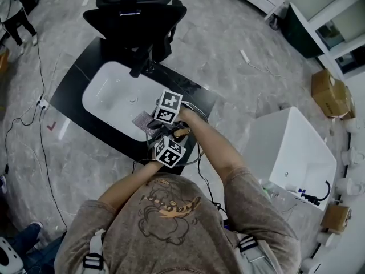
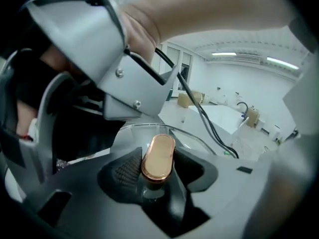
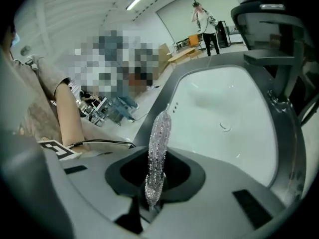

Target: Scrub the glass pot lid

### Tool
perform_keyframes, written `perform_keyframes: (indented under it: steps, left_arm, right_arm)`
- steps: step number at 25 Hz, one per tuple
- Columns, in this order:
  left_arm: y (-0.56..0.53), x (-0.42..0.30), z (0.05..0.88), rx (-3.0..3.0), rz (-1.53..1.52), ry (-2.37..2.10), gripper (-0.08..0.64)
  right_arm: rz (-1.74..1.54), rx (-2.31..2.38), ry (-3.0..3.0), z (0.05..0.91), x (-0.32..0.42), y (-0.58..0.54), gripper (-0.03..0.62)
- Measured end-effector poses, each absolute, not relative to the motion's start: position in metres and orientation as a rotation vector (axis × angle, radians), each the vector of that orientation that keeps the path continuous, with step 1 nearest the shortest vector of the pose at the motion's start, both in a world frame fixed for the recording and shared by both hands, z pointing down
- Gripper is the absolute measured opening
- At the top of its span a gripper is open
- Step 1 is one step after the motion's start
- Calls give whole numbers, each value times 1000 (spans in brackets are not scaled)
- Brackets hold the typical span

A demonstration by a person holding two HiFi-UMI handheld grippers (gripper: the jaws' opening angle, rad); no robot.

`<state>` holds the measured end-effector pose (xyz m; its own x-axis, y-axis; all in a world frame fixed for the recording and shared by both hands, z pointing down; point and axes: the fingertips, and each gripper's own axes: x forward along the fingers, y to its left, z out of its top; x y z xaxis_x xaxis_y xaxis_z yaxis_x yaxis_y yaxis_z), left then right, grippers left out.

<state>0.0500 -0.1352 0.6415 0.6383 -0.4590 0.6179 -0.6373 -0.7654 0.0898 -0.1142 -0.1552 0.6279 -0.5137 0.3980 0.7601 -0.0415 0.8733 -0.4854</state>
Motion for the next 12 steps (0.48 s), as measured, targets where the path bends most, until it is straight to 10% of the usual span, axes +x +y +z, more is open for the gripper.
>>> perform_keyframes:
  steps: [12]
  left_arm:
    - [-136, 48, 641, 2548, 822, -883, 206]
  right_arm:
    - [483, -278, -1946, 655, -116, -154, 78]
